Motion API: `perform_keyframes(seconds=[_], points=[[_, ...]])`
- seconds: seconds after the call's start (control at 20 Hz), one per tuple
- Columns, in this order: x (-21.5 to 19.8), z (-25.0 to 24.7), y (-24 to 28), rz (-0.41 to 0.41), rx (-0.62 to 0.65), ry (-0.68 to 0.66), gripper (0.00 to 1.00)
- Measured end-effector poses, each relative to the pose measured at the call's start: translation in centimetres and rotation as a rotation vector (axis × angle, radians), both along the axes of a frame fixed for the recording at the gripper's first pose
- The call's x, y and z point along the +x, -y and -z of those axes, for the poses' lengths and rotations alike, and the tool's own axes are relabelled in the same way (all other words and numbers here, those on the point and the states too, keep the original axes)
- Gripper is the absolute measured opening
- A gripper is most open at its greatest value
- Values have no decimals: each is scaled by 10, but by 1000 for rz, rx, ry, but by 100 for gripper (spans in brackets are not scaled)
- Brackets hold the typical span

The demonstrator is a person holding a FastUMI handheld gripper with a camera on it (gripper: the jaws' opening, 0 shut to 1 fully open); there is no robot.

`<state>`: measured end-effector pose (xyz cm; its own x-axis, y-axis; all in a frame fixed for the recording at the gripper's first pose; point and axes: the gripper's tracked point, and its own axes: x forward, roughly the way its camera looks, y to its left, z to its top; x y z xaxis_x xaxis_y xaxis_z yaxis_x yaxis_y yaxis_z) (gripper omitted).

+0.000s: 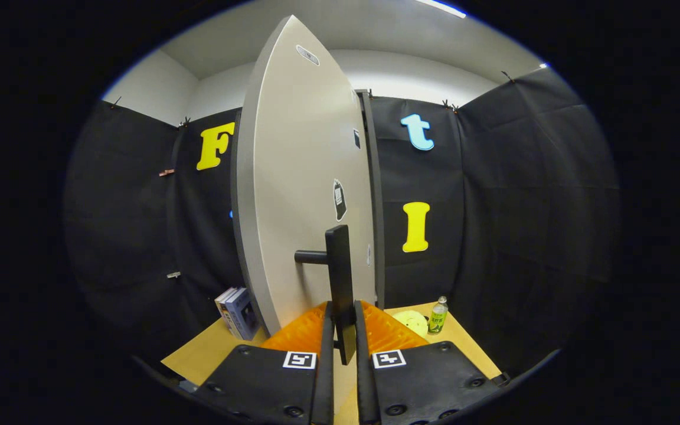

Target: Open the shoe cabinet door, grab the shoes and put them into the shoe cabinet, then close the shoe cabinet door.

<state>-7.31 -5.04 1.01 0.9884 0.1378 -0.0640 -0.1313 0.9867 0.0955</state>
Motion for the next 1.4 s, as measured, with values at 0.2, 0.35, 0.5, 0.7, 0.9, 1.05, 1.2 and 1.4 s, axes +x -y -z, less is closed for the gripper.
perform_keyframes(seconds=[0.2, 0.35, 0.5, 0.7, 0.9, 1.05, 1.2, 1.4], points=[[1, 0, 18, -2, -13, 2, 18], [4, 1, 34, 5, -13, 3, 15], [5, 1, 50, 24, 1, 5, 15], [8, 3, 72, 34, 13, -3, 14], [7, 2, 72, 13, 7, 12, 15], [2, 2, 75, 24, 18, 11, 15], [-7, -1, 80, 43, 29, 21, 15], [-26, 5, 85, 89, 10, 8, 19]])
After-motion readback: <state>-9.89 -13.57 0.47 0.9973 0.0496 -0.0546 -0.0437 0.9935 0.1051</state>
